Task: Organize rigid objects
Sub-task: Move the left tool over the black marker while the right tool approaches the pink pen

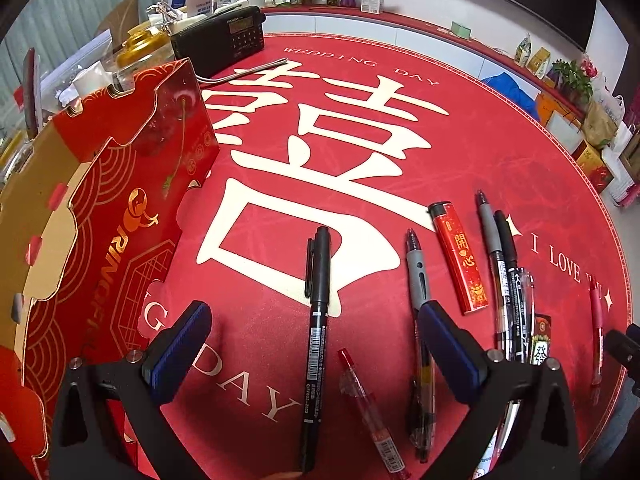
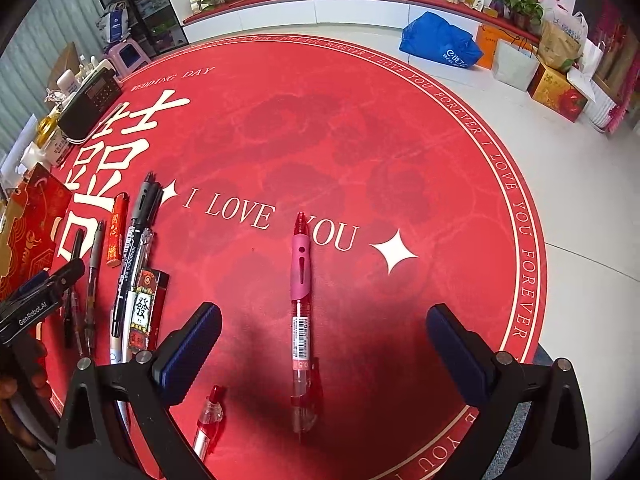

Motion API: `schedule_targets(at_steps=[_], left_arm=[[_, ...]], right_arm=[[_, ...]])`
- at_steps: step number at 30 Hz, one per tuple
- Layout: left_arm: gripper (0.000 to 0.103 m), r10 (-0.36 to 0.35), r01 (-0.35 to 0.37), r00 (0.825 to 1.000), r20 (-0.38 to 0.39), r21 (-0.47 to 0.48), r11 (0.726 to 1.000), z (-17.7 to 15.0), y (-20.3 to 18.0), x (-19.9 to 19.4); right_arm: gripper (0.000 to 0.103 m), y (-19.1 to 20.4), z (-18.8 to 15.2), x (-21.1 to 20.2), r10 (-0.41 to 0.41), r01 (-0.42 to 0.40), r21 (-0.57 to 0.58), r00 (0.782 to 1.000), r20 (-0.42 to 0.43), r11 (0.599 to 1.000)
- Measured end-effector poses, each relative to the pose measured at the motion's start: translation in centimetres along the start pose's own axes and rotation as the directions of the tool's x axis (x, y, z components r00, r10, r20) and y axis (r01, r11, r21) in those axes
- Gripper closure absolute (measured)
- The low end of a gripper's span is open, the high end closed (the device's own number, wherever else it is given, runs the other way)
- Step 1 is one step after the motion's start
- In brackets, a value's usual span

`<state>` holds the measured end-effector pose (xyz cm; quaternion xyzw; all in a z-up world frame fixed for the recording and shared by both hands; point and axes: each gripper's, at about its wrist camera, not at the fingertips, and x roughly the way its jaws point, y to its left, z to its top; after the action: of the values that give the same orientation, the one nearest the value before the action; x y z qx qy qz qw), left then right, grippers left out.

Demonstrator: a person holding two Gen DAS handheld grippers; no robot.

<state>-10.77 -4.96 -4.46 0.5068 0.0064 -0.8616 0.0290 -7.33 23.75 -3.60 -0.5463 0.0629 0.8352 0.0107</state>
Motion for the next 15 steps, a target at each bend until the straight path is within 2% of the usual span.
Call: schedule_targets(at_steps=[7,15], left_arm=[[0.000,0.001,-0.001,1.000,0.006,0.000,1.000,-0.1,0.0,-0.3],[0.000,0.007,-0.007,1.000,0.010,-0.006,1.000,-0.1,0.3,-0.6]], right_arm=[[0.000,-0.5,-0.2,0.2,-0.007,0.007,0.005,1.000,-0.009,1.000],[0.000,0.8,-0.3,0.5,0.009,-0.010,-0.022,1.000,-0.017,1.000]])
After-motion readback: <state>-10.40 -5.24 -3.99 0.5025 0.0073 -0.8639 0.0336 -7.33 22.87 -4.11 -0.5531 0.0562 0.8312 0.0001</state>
